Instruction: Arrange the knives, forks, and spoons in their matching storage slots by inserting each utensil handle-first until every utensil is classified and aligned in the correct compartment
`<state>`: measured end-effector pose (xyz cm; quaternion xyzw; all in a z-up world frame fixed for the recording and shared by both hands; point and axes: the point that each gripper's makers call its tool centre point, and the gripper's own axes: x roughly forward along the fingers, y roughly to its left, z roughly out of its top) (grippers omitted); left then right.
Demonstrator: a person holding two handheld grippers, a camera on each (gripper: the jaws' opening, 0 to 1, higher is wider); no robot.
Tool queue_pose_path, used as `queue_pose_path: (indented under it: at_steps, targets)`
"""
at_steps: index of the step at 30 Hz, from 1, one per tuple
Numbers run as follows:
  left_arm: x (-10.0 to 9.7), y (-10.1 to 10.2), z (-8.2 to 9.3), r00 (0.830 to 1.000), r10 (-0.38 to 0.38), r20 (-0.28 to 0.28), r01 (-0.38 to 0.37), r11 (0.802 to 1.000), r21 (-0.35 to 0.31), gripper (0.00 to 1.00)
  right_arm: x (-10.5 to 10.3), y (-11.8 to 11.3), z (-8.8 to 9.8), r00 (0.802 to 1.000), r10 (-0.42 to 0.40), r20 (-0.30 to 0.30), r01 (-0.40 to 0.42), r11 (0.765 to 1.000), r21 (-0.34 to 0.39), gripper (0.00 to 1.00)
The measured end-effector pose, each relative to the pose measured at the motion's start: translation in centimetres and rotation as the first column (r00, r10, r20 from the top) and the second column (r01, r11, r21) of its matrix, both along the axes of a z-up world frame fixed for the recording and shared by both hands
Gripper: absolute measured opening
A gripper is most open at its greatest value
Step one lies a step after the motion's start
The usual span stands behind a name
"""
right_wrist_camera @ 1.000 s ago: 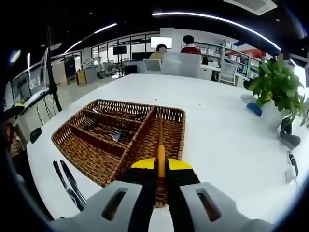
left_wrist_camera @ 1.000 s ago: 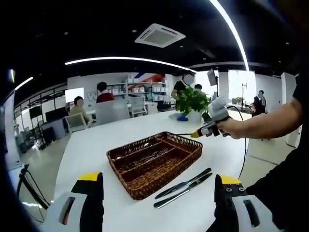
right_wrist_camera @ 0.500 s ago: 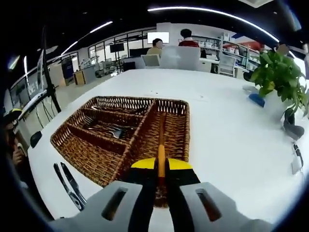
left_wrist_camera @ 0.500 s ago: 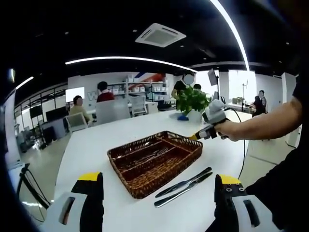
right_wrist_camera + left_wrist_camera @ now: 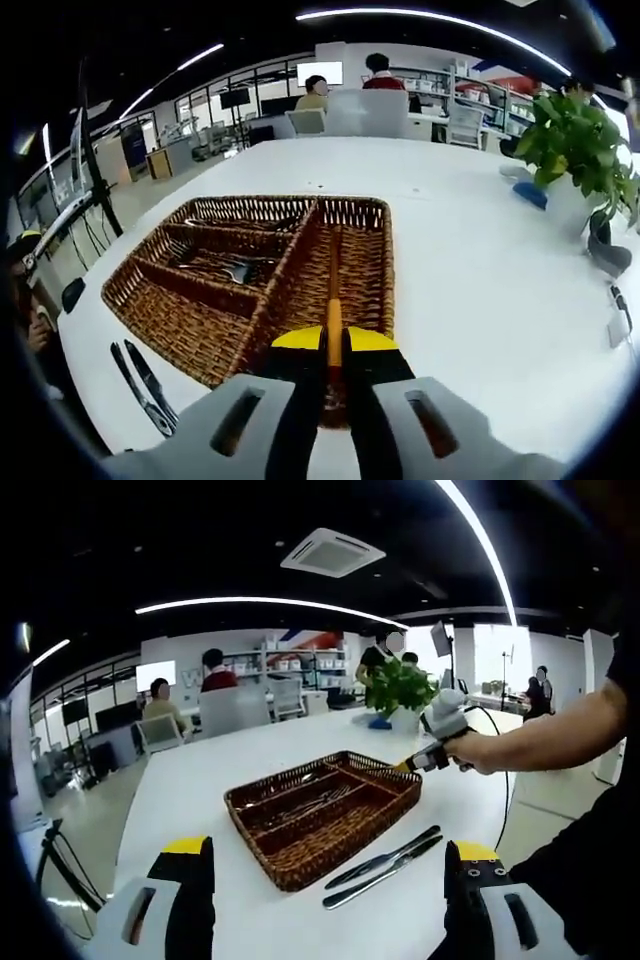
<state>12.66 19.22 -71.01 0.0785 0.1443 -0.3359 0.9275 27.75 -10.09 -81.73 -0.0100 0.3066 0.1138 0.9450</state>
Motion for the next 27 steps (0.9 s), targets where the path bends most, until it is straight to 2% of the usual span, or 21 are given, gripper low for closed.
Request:
queue_pose_path:
  at_steps: [8,10,19,23,25,27]
  targets:
    - [-0.1,-0.2,-0.3,1.000,-0.007,-0.008,0.007,1.000,0.000,1.00,-0.2,1.0,-0.5,1.000,0.023,-0.014,-0.022,0.999,0.030,0.05]
    - [-0.1,-0.2,-0.3,1.000,-0.007,-0.010,0.007,1.000,0.001,1.00,-0.2,0.8,-0.5,1.000,0.025,-0.010,-0.025,1.000,0.006,0.05]
    - [0.1,0.0,-0.4,1.000,-0.001,-0.010,0.001,1.000,-0.002,1.00,-0.5,1.7,-1.1,0.997,0.079,-0.026,-0.080,0.997,-0.003,0.07]
    - [0.1,0.0,-0.4,1.000,-0.003,-0.009,0.003,1.000,0.001,1.00,-0.5,1.9,-1.0,0.995,0.099,-0.013,-0.099,0.995,-0.026,0.15]
    - [0.1,0.1,-0.4,1.000,-0.001,-0.009,0.001,1.000,0.002,1.00,0.0,1.7,0.1,0.992,0.110,0.055,-0.106,0.992,-0.068,0.24]
    - [0.1,0.2,-0.3,1.000,0.001,-0.008,-0.001,1.000,0.002,1.00,-0.1,1.9,0.5,0.992,0.114,0.062,-0.110,0.992,-0.054,0.33]
